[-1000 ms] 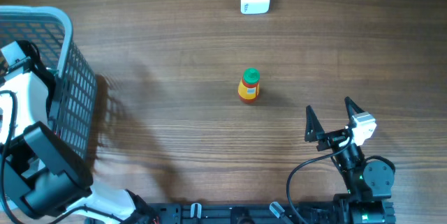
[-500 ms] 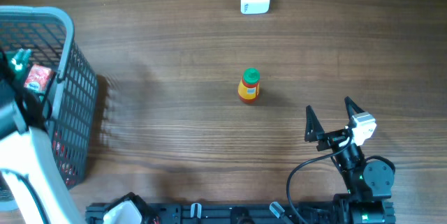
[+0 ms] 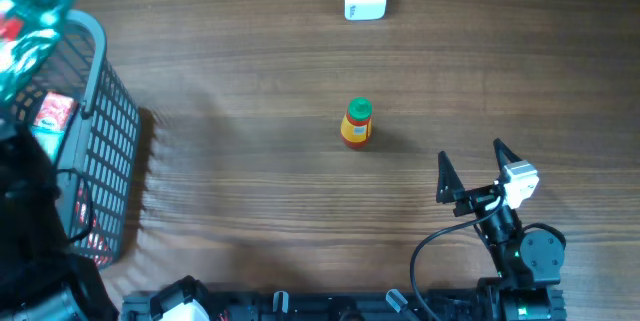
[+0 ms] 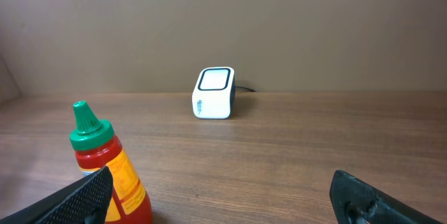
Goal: Scan the item barcode
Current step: 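Reach the left gripper into the basket and grasp the green glove pack, then carry the glove pack out and drop it beside the chili bottle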
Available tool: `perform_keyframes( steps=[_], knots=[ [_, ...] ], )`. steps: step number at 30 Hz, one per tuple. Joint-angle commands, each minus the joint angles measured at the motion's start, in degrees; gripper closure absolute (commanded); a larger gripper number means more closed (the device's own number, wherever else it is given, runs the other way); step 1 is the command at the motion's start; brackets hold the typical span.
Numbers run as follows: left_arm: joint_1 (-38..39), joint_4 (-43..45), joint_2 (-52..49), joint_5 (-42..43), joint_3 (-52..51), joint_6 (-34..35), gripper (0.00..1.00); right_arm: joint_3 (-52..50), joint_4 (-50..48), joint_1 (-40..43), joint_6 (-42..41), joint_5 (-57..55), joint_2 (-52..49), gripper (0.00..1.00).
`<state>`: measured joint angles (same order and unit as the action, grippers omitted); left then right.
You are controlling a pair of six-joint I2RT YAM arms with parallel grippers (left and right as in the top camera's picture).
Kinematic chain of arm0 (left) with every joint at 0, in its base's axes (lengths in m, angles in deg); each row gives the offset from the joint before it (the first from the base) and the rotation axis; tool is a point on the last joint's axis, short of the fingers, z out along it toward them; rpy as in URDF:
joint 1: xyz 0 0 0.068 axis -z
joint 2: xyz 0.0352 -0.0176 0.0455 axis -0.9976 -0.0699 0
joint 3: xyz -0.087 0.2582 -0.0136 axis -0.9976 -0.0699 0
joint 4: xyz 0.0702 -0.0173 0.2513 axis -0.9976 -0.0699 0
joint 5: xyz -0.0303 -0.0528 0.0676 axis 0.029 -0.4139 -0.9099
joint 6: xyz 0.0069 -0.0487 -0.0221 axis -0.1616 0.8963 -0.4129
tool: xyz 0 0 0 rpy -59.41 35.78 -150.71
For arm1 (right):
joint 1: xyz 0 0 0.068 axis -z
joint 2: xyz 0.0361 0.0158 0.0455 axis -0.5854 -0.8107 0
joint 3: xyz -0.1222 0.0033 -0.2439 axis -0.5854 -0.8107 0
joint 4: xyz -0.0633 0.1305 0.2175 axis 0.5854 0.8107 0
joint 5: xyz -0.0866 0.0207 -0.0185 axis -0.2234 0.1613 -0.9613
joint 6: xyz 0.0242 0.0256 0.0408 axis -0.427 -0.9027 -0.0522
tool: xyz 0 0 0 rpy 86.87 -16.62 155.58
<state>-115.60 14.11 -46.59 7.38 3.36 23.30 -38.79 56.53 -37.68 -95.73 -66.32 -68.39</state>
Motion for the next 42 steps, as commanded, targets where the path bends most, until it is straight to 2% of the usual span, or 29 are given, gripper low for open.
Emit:
perform_keyframes(
  steps=[1,8,10,16,20,28,31,37,42],
  knots=[
    [5.2,3.3,-1.0,13.1,-0.2,-6.9,0.96,-0.1,-0.1,-0.2,-0.9,-0.9,0.3,0.00],
    [20.2,5.0,-1.4,12.8,-0.2,-20.1,0.96,-0.1,-0.1,-0.2,-0.9,-0.9,0.3,0.00],
    [25.2,4.6,-2.3,12.8,-0.3,-25.9,0.96,-0.1,-0.1,-0.2,-0.9,-0.9,0.3,0.00],
    [36.7,-2.2,-8.7,5.7,-0.3,-35.5,0.96,-0.1,-0.1,-0.2,-0.9,-0.9,0.3,0.00],
    [41.3,-7.7,-14.9,5.2,-0.3,-41.8,0.96,-0.1,-0.1,-0.2,-0.9,-0.9,0.3,0.00],
    [43.0,-18.6,-29.2,-0.2,-0.3,-41.6,0.96,-0.1,-0.1,-0.2,-0.9,-0.9,0.3,0.00],
    [43.0,-21.2,-36.0,-0.1,-0.4,-37.3,0.96,-0.1,-0.1,-0.2,-0.9,-0.9,0.3,0.00],
    [43.7,-20.7,-43.3,-0.1,-2.7,-31.0,0.96,-0.1,-0.1,-0.2,-0.9,-0.9,0.3,0.00],
    [48.0,-19.3,-44.6,-0.2,-4.0,-31.5,0.96,-0.1,-0.1,-0.2,-0.9,-0.9,0.3,0.00]
  ],
)
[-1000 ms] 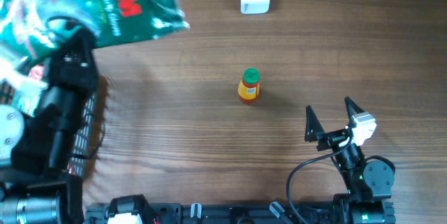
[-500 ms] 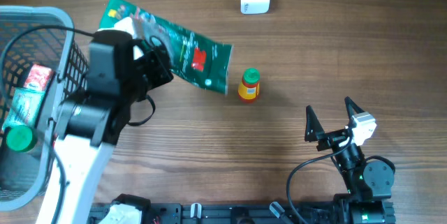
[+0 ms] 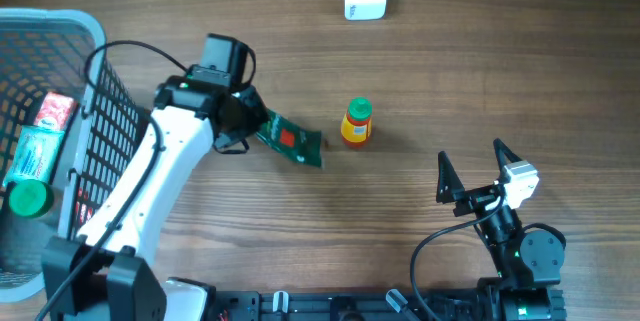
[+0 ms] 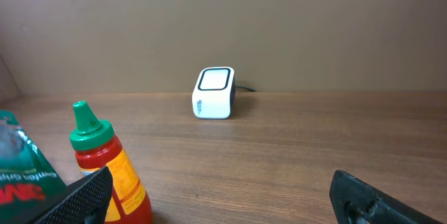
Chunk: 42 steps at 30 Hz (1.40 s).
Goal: Scan the item barcode
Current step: 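Carry the glove pack out and drop it beside the chili bottle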
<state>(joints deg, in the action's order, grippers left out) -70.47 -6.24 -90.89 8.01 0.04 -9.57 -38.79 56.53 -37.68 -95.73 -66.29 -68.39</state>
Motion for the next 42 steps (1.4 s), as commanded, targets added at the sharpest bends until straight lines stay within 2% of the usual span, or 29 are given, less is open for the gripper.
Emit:
perform_keyframes(
  steps=[1,3,4,7,8,9,11,14,16,19,22,26,32,34,39,42],
  knots=[
    [4.0,1.0,-0.3,-1.0,-0.7,1.3,0.96,-0.1,-0.1,-0.2,-0.8,-1.0,0.3,0.00],
    [5.7,0.8,-0.2,-3.2,-0.7,1.4,0.96,-0.1,-0.1,-0.2,-0.9,-1.0,0.3,0.00],
    [6.2,0.8,-0.2,-4.2,-0.7,1.4,0.92,-0.1,-0.1,-0.2,-0.8,-1.0,0.3,0.00],
    [6.8,0.8,0.1,-5.9,-0.7,1.4,0.65,-0.1,-0.1,-0.2,-0.9,-1.0,0.3,0.00],
    [6.7,0.8,0.4,-5.9,-0.7,1.4,0.62,-0.1,-0.1,-0.2,-0.9,-1.0,0.3,0.00],
    [6.7,0.8,1.1,-6.4,-0.6,1.4,0.51,-0.1,-0.1,-0.2,-0.9,-1.0,0.3,0.00],
    [6.7,0.8,2.7,-6.6,-0.2,1.4,0.38,-0.1,-0.1,-0.2,-0.9,-1.0,0.3,0.00],
    [6.7,0.8,6.5,-6.6,1.7,1.4,0.26,-0.1,-0.1,-0.2,-0.9,-1.0,0.3,0.00],
    [6.7,0.8,9.3,-7.5,3.5,1.4,0.21,-0.1,-0.1,-0.2,-0.9,-1.0,0.3,0.00],
    [6.7,0.8,14.1,-11.9,6.0,1.4,0.00,-0.1,-0.1,-0.2,-0.9,-1.0,0.3,0.00],
    [6.7,0.9,18.5,-18.4,7.8,1.4,0.00,-0.1,-0.1,-0.2,-0.9,-1.0,0.3,0.00],
    [6.7,2.9,25.3,-33.2,10.3,1.4,0.00,-0.1,-0.1,-0.2,-0.9,-1.0,0.3,0.01],
    [5.3,6.4,32.4,-49.4,13.6,1.4,0.00,-0.1,-0.1,-0.2,-0.9,-1.0,0.3,0.00],
    [2.5,8.0,34.3,-52.5,13.8,1.4,0.00,-0.1,-0.1,-0.2,-0.8,-1.0,0.3,0.00],
    [-11.5,8.8,36.7,-53.2,13.8,3.8,0.00,-0.1,-0.1,-0.2,-0.8,-1.0,0.3,0.00],
    [-22.1,5.4,35.5,-52.2,13.8,10.3,0.00,-0.1,-0.1,-0.2,-0.9,-1.0,0.3,0.00]
  ],
)
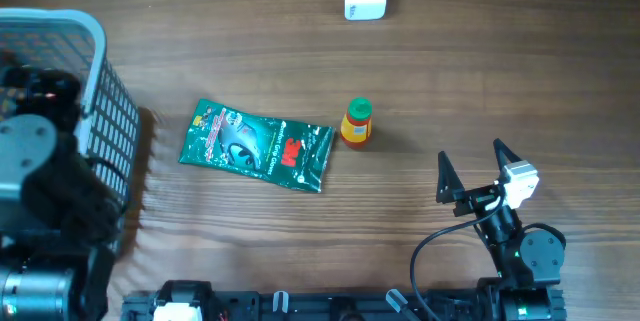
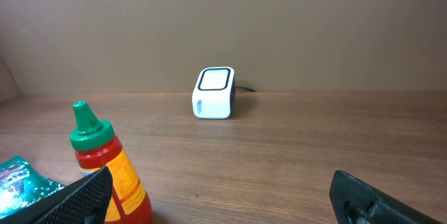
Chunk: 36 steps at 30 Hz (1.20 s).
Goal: Scan the item barcode
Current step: 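Carry the glove pack out and drop it beside the chili bottle, then reach into the basket and grasp the green-capped jar with the left gripper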
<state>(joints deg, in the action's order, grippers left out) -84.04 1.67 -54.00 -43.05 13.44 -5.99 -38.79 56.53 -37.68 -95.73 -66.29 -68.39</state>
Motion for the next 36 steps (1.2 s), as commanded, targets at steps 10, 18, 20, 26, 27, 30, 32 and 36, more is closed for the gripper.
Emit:
perform_keyframes(
  steps=[10,18,20,26,27,30,32,36],
  knots=[
    [-38.2,-17.2,-15.4,27.3,0.4,19.4,0.00,-0.1,-0.1,-0.2,-0.8,-1.0,0.3,0.00],
    [-52.9,-21.9,-32.8,40.2,0.4,12.6,0.00,-0.1,-0.1,-0.2,-0.9,-1.0,0.3,0.00],
    [-53.6,-21.9,-36.1,40.2,0.4,11.1,0.00,-0.1,-0.1,-0.2,-0.9,-1.0,0.3,0.00],
    [-53.6,-20.6,-43.8,41.3,0.0,6.4,0.00,-0.1,-0.1,-0.2,-0.8,-1.0,0.3,0.00],
    [-53.6,-19.5,-44.8,42.1,0.0,4.5,0.00,-0.1,-0.1,-0.2,-0.9,-1.0,0.3,0.00],
    [-53.6,-18.6,-46.2,43.7,0.0,3.5,0.00,-0.1,-0.1,-0.2,-0.9,-1.0,0.3,0.00],
    [-53.6,-18.5,-46.5,43.7,0.0,3.4,0.00,-0.1,-0.1,-0.2,-0.8,-1.0,0.3,0.00],
    [-53.6,-17.6,-46.6,43.2,-1.5,3.4,0.00,-0.1,-0.1,-0.2,-0.9,-1.0,0.3,0.00]
  ],
)
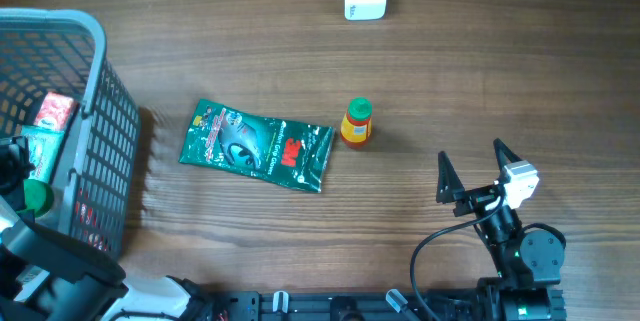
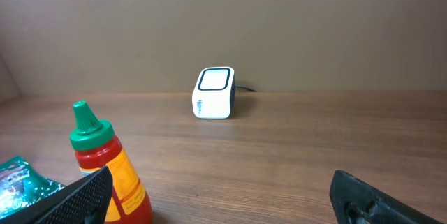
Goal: Scan the item barcode
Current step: 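Reach into the basket and grasp the green-capped jar with the left gripper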
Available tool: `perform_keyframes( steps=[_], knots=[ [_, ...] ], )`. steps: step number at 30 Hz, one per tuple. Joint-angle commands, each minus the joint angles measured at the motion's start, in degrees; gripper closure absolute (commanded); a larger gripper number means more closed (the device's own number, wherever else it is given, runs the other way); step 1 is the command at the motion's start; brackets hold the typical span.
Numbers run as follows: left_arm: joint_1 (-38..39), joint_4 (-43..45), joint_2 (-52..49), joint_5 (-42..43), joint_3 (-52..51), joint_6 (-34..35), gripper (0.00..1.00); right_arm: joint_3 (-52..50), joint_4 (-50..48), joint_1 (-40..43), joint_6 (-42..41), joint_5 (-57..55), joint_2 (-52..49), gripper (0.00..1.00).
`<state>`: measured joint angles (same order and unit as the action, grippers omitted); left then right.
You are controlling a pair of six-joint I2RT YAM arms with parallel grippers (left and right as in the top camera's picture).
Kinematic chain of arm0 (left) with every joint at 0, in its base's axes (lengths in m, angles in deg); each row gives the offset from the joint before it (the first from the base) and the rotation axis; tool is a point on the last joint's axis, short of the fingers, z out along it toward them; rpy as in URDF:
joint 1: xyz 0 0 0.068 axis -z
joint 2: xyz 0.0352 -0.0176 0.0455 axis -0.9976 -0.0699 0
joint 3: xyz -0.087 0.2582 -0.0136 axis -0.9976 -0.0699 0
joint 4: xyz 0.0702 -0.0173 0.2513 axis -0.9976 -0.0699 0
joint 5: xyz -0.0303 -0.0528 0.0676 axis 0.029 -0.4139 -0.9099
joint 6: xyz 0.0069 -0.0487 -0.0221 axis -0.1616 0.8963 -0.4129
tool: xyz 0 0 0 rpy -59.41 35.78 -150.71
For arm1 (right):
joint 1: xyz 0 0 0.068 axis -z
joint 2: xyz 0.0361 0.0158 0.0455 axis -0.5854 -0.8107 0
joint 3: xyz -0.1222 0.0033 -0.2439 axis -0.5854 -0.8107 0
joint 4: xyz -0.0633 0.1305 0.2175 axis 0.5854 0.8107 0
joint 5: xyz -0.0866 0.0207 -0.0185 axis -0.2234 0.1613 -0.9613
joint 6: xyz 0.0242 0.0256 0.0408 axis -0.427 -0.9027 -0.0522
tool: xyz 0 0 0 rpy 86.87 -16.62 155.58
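A green packet (image 1: 257, 144) lies flat on the table left of centre, and its corner shows in the right wrist view (image 2: 17, 182). Beside it stands a red sauce bottle (image 1: 356, 123) with a green cap (image 2: 105, 161). The white barcode scanner sits at the far edge (image 2: 213, 93). My right gripper (image 1: 472, 169) rests open near the front right, empty (image 2: 220, 196). The left arm (image 1: 45, 256) is at the lower left by the basket. Its fingers sit at the frame's edge and I cannot make them out.
A grey wire basket (image 1: 95, 71) stands at the left edge and holds several packaged goods, among them a green-capped item (image 1: 35, 197). A cable runs from the right arm's base (image 1: 430, 251).
The left arm, a blur covering the basket's near side, now sits lower at the frame's left corner, and the basket's contents show. Packet, bottle and right gripper have not moved.
The left arm was over the basket with something teal in it. Then it reached out and held the green packet against the table beside the bottle. After that the packet lay flat on its own and the arm was back at the basket, where it remains.
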<state>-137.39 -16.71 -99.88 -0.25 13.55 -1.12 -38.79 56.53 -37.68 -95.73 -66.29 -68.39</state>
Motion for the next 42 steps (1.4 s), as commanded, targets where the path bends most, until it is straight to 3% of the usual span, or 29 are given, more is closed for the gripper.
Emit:
perform_keyframes(
  steps=[1,6,13,15,17,18,24,27,29,30,42],
  knots=[
    [-0.3,1.6,-0.7,0.3,-2.5,-1.4,0.00,-0.1,-0.1,-0.2,-0.9,-1.0,0.3,0.00],
    [-0.3,7.0,-0.7,-0.2,-7.4,-1.4,0.00,-0.1,-0.1,-0.2,-0.9,-1.0,0.3,0.00],
    [-0.3,8.2,-0.7,-5.0,-7.7,-1.0,0.01,-0.1,-0.1,-0.2,-0.9,-1.0,0.3,0.00],
    [-0.3,8.2,-0.7,-4.9,-7.7,-1.0,0.15,-0.1,-0.1,-0.2,-0.9,-1.0,0.3,0.00],
    [-0.3,8.1,-0.7,-4.8,-7.7,-1.0,0.42,-0.1,-0.1,-0.2,-0.9,-1.0,0.3,0.00],
    [-0.3,8.1,-0.7,-4.5,-7.7,-1.0,0.47,-0.1,-0.1,-0.2,-0.9,-1.0,0.3,0.00],
    [-0.3,7.3,-0.7,-2.4,-7.7,-0.9,0.55,-0.1,-0.1,-0.2,-0.9,-1.0,0.3,0.00],
    [-0.3,7.0,-0.7,-2.0,-7.7,-1.0,0.54,-0.1,-0.1,-0.2,-0.9,-1.0,0.3,0.00],
    [-0.3,7.0,-0.7,-2.1,-7.7,-1.0,0.13,-0.1,-0.1,-0.2,-0.8,-1.0,0.3,0.00],
    [-0.3,7.1,-0.7,-2.1,-7.7,-1.0,0.00,-0.1,-0.1,-0.2,-0.8,-1.0,0.3,0.00],
    [-0.3,10.8,-0.7,-2.1,-9.5,-1.0,0.00,-0.1,-0.1,-0.2,-0.9,-1.0,0.3,0.00]
  ],
)
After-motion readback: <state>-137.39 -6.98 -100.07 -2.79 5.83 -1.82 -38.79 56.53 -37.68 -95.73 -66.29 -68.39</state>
